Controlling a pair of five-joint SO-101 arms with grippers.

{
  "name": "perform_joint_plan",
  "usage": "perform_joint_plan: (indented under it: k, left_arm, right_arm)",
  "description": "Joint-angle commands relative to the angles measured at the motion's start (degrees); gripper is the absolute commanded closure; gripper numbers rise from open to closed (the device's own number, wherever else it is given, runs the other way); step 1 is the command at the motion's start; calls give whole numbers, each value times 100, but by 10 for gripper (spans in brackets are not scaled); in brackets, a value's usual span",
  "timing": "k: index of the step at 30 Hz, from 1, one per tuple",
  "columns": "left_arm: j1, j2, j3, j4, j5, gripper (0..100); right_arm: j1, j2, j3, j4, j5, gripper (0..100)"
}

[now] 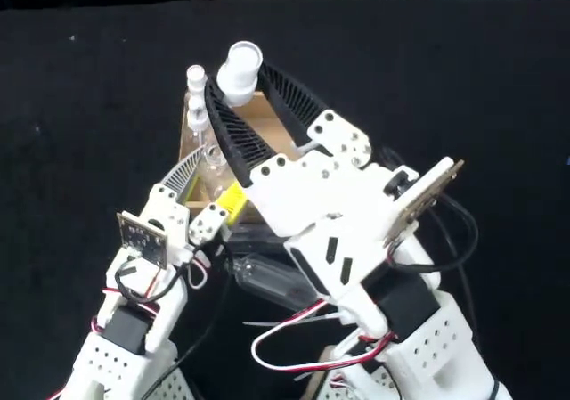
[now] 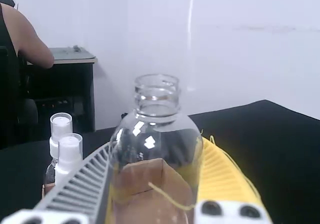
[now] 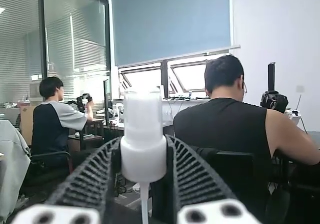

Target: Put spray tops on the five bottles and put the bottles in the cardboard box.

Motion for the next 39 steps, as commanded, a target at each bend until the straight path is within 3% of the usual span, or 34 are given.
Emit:
perform_joint_plan:
  k: [1, 10, 39]
  left_arm:
    - [-31, -35, 57, -132, 70, 942]
    - [-31, -35, 57, -132, 70, 942]
    - [-40, -35, 57, -132, 70, 942]
  right_arm:
    - [-26, 40, -409, -299, 26, 987]
    - [-26, 75, 84, -1143, 26, 987]
    - [264, 787, 171, -1160, 26, 987]
